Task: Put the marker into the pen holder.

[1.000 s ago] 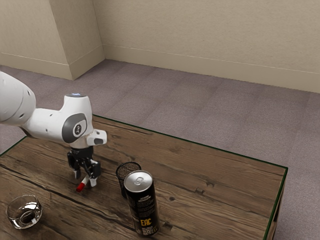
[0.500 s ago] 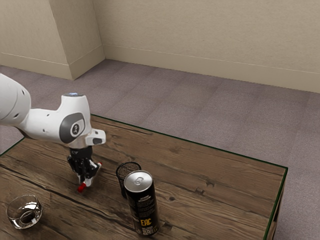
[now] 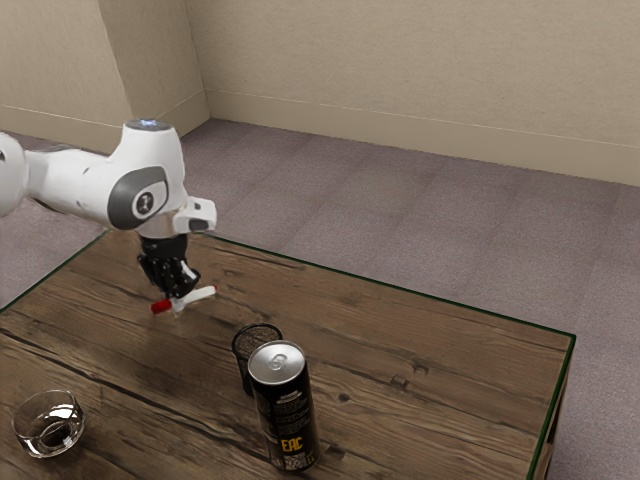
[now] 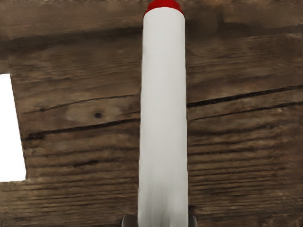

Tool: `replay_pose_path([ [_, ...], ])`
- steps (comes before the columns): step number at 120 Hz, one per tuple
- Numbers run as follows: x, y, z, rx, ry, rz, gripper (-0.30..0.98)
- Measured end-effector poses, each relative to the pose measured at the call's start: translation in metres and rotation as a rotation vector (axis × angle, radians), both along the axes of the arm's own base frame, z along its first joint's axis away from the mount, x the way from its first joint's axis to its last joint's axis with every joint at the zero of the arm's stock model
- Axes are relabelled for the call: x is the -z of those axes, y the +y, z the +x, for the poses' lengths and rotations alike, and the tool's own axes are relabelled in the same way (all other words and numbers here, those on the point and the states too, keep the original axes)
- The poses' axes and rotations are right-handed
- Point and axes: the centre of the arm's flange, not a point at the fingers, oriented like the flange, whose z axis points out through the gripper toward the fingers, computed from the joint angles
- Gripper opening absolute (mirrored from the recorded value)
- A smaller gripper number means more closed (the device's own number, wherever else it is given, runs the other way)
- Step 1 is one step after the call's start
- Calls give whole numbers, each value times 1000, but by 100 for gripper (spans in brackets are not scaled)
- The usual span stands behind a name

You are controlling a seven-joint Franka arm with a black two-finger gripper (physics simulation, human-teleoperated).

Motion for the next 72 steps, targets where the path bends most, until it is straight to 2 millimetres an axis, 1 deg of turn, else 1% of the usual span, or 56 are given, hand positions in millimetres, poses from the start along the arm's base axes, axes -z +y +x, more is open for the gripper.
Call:
replay_pose_path([
  [12, -55, -32, 31, 60, -16, 47, -10],
  [18, -72, -51, 49, 84, 7, 69, -10],
  [23, -80, -71, 63, 105, 43, 82, -10],
  [28, -81, -89, 74, 120, 96, 93, -10],
  [34, -76, -106, 83, 128, 176, 104, -10],
  [46, -57, -125, 91, 125, 353, 120, -10],
  [50, -53, -130, 89, 123, 412, 120, -10],
  [57, -51, -139, 82, 124, 507, 120, -10],
  [72, -60, -163, 59, 148, 668, 118, -10],
])
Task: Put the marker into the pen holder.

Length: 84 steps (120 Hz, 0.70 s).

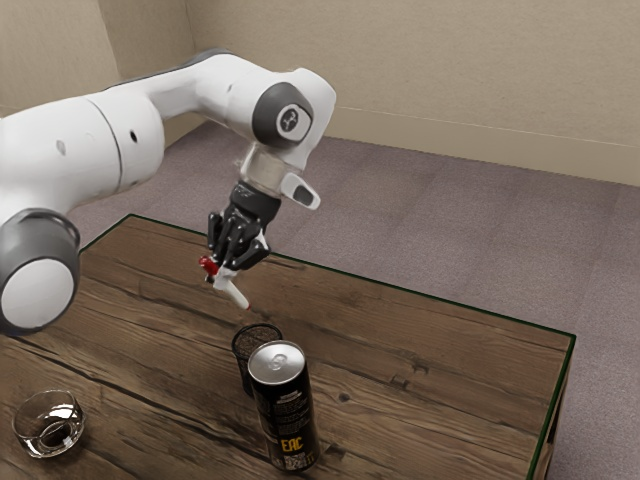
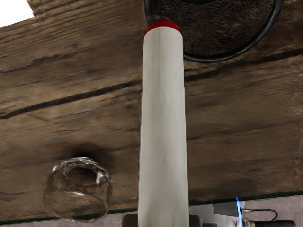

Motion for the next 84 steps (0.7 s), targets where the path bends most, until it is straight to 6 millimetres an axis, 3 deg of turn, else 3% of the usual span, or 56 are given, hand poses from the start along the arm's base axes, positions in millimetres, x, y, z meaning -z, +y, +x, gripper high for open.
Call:
replay_pose_path([
  [13, 0, -14, -16, 12, 106, 2, -10],
  [25, 20, -20, -20, 15, 188, 11, -10],
  [61, 69, -33, -9, 37, 255, 7, -10],
  [84, 80, -20, -2, 22, 242, 4, -9],
])
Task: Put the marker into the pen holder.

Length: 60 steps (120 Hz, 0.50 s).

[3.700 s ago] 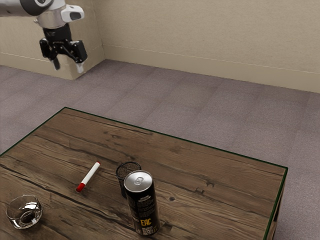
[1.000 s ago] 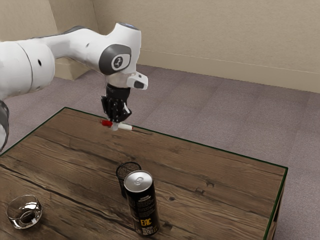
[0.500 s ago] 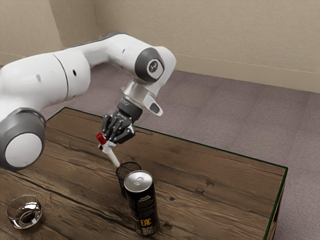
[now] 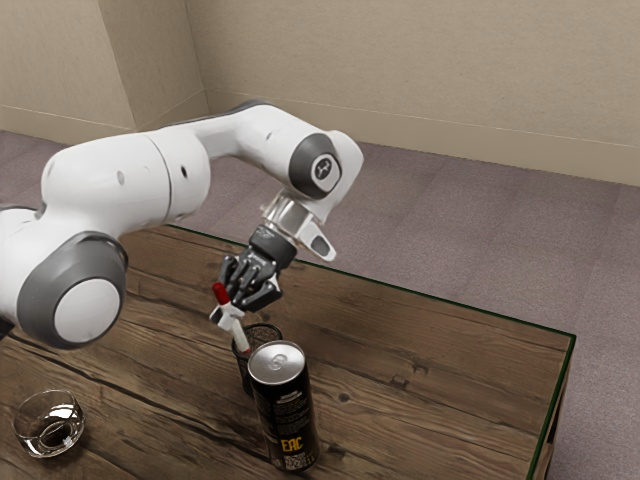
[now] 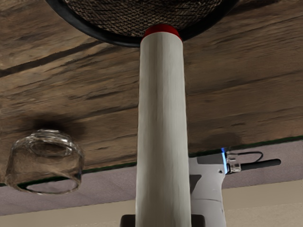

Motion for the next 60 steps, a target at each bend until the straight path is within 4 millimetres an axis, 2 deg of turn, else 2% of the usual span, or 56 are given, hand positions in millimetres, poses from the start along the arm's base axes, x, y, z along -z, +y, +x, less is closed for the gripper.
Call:
replay_pose_path([
  [27, 45, 1, 12, 8, -24, -10, -8],
  [35, 51, 1, 14, 6, -35, -14, 8],
  [45, 50, 1, 16, 2, -55, -19, 26],
  [49, 40, 5, 18, -6, -77, -17, 32],
  [53, 15, 13, 21, -19, -120, -14, 37],
  [57, -19, 23, 21, -34, -176, -14, 41],
  [60, -55, 31, 18, -47, -234, -17, 44],
])
